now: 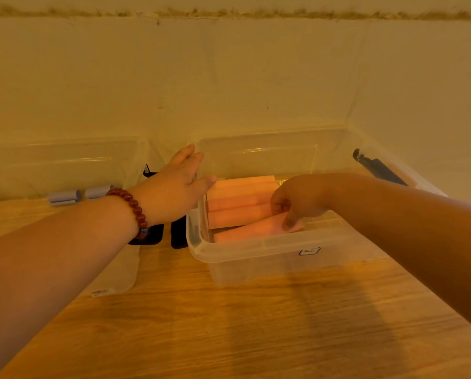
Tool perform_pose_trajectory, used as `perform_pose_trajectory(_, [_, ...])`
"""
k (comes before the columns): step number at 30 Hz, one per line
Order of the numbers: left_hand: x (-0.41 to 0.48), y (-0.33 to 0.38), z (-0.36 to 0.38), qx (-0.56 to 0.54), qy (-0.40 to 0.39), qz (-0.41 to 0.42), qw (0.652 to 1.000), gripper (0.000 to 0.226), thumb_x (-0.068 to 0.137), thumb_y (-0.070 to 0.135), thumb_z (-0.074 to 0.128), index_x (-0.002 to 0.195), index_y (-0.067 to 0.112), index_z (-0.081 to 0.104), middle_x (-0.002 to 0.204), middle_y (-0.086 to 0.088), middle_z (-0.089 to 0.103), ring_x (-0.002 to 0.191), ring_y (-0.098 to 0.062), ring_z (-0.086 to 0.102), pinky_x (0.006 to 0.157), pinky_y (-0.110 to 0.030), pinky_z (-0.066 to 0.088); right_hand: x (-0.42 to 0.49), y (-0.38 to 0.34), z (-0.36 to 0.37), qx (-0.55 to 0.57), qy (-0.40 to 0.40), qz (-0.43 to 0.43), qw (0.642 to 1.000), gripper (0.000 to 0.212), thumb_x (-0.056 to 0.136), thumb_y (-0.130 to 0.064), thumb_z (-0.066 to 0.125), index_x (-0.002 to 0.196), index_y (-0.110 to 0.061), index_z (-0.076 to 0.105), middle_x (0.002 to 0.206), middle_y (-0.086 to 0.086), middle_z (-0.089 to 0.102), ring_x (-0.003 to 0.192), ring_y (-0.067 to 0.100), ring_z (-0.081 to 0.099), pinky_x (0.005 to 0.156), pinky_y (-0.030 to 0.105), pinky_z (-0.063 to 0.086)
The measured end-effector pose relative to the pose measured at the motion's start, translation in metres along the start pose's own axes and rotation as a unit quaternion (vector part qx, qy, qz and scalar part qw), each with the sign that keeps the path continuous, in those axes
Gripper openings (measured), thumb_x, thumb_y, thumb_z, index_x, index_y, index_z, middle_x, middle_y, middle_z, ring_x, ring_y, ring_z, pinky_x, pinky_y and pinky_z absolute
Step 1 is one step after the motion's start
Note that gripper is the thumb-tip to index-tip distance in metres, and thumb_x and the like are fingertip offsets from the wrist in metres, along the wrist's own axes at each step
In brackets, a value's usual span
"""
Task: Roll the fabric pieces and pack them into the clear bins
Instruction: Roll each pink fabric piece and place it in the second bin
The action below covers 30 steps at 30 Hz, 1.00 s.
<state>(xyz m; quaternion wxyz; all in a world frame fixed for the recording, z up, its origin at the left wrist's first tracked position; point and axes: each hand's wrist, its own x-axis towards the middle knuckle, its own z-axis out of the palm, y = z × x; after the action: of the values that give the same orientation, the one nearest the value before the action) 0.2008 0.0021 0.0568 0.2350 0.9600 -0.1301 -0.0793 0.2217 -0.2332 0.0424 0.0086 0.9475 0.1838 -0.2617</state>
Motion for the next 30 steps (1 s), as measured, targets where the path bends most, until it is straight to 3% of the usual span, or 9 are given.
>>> perform_pose_trajectory(10, [0.0001, -0.0002, -0.0008, 0.005, -0.002, -0.002, 1.0, 0.069, 0.098, 0.047, 0.035, 0.154, 0.02, 0.004, 0.159, 0.01, -0.013, 0.146, -0.012, 0.008, 0.113, -0.024, 0.014, 0.0004, 0.0029, -0.0009, 0.004, 0.019, 0.004, 1.0, 0.027, 0.088, -0.03, 0.068, 0.112, -0.021, 0.06, 0.084, -0.012, 0.043, 0.089, 0.015, 0.044, 0.06, 0.018, 0.028])
perform_pose_trajectory(14, [0.0004, 0.0001, -0.001, 0.004, -0.002, 0.0, 1.0, 0.069, 0.098, 0.046, 0.035, 0.154, 0.019, 0.004, 0.159, 0.009, -0.013, 0.146, -0.012, 0.007, 0.112, -0.023, 0.013, 0.0012, 0.0034, -0.0011, 0.011, 0.022, 0.004, 1.0, 0.019, 0.087, -0.029, 0.07, 0.099, -0.025, 0.055, 0.08, -0.013, 0.043, 0.083, 0.013, 0.044, 0.059, 0.02, 0.029])
perform_pose_trajectory(22, [-0.0002, 0.0005, -0.0011, 0.006, 0.0, -0.002, 1.0, 0.07, 0.098, 0.046, 0.035, 0.154, 0.019, 0.005, 0.159, 0.009, -0.013, 0.146, -0.014, 0.01, 0.113, -0.025, 0.015, -0.0004, 0.0022, -0.0013, 0.057, 0.015, 0.01, 0.998, 0.018, 0.086, -0.026, 0.072, 0.097, -0.022, 0.059, 0.077, -0.009, 0.053, 0.065, 0.007, 0.052, 0.058, 0.019, 0.039])
perform_pose_trajectory(30, [-0.0007, 0.0013, -0.0007, 0.006, 0.0, -0.003, 1.0, 0.069, 0.098, 0.046, 0.035, 0.154, 0.019, 0.005, 0.159, 0.009, -0.012, 0.145, -0.013, 0.011, 0.112, -0.024, 0.016, 0.0014, 0.0017, -0.0008, 0.05, 0.015, 0.014, 0.999, 0.02, 0.085, -0.025, 0.072, 0.096, -0.024, 0.055, 0.078, -0.01, 0.05, 0.065, 0.006, 0.053, 0.058, 0.019, 0.039])
